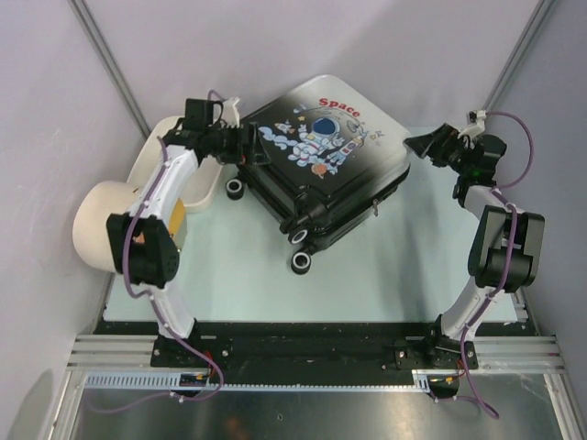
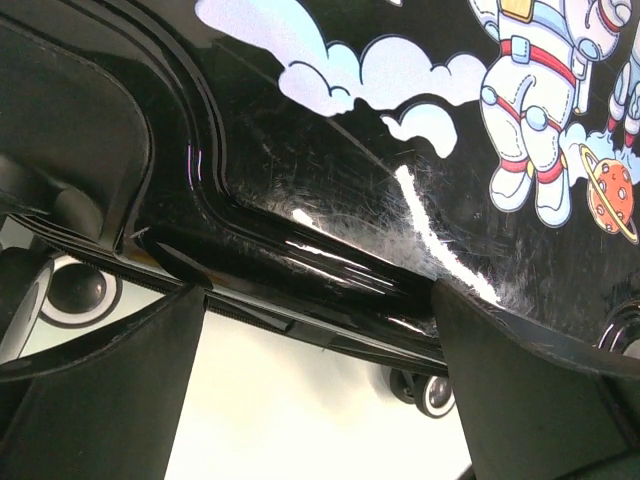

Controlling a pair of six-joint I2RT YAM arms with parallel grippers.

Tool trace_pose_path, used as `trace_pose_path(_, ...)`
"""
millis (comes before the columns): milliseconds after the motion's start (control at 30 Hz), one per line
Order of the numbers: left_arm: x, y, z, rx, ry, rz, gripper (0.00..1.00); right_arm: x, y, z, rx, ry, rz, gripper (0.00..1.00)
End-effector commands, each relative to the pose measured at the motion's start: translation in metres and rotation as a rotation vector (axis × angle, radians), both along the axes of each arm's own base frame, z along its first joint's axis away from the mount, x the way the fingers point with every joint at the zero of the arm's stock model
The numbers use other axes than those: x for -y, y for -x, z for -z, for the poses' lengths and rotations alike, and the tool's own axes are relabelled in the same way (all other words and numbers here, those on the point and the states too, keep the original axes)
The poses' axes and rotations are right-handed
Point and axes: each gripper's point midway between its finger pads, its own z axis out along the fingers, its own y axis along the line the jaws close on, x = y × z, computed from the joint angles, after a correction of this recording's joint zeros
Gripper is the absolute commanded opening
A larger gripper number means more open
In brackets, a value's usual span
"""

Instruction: Open, take out, and arrange the luggage

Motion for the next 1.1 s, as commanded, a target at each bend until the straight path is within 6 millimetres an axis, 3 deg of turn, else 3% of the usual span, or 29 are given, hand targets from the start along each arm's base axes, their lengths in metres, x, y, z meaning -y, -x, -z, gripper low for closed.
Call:
trace_pose_path(0,0.084,-0.042,0.013,0.162,0.019,0.236,0.98,0.015,0.008,-0.038,0.103,0.082,-0.012,1.0)
trace_pose_path(100,0.095,-0.065,0.012,0.222,0.023,0.291,0.98,0.039,0.014,-0.042,0.1,0.089,0.016,1.0)
trace_pose_path(167,0.1,-0.069,0.004,0.259,0.034,0.321,0.98,0.053,0.02,-0.047,0.113,0.117,0.031,1.0)
trace_pose_path(200,0.101,-0.071,-0.012,0.294,0.039,0.325,0.99,0.055,0.025,-0.042,0.1,0.161,0.026,1.0)
trace_pose_path(233,0.099,-0.068,-0.022,0.329,0.031,0.339,1.0,0.054,0.035,-0.054,0.126,0.21,0.018,1.0)
trace_pose_path(267,0.097,-0.065,-0.032,0.358,0.027,0.349,1.0,0.054,0.042,-0.053,0.121,0.245,0.012,1.0)
trace_pose_path(300,0.094,-0.058,-0.033,0.362,0.015,0.351,1.0,0.051,0.053,-0.045,0.061,0.254,-0.005,1.0)
trace_pose_path(333,0.089,-0.046,-0.066,0.432,0.007,0.347,1.0,0.049,0.064,-0.053,0.103,0.347,-0.019,1.0)
trace_pose_path(367,0.085,-0.038,-0.074,0.449,-0.006,0.339,1.0,0.046,0.073,-0.05,0.089,0.375,-0.033,1.0)
trace_pose_path(400,0.08,-0.026,-0.07,0.436,-0.017,0.34,1.0,0.04,0.088,-0.036,0.012,0.382,-0.054,1.0)
trace_pose_path(433,0.074,-0.009,-0.095,0.499,-0.028,0.345,1.0,0.038,0.1,-0.034,0.023,0.444,-0.054,1.0)
trace_pose_path(467,0.067,0.001,-0.101,0.518,-0.045,0.333,1.0,0.035,0.109,-0.027,0.011,0.469,-0.063,1.0)
trace_pose_path(500,0.063,0.012,-0.088,0.494,-0.063,0.335,1.0,0.025,0.121,-0.017,-0.018,0.478,-0.096,1.0)
trace_pose_path(533,0.056,0.027,-0.11,0.556,-0.074,0.33,1.0,0.021,0.13,-0.01,-0.024,0.504,-0.102,1.0)
trace_pose_path(600,0.043,0.036,-0.1,0.538,-0.107,0.279,1.0,0.0,0.152,0.009,-0.012,0.562,-0.173,1.0)
trace_pose_path(667,0.038,0.052,-0.114,0.556,-0.09,0.248,1.0,-0.014,0.168,0.033,-0.012,0.637,-0.216,1.0)
trace_pose_path(833,0.053,0.096,-0.112,0.51,0.048,0.357,1.0,-0.061,0.178,0.069,0.071,0.741,-0.319,0.97)
trace_pose_path(933,0.051,0.095,-0.104,0.407,0.101,0.249,1.0,-0.06,0.167,0.084,0.038,0.79,-0.221,0.95)
trace_pose_path(1000,0.046,0.095,-0.098,0.375,0.102,0.192,1.0,-0.067,0.154,0.075,0.092,0.789,-0.151,0.93)
trace_pose_path(1067,0.04,0.09,-0.094,0.367,0.096,0.128,1.0,-0.07,0.154,0.086,0.065,0.802,-0.079,0.91)
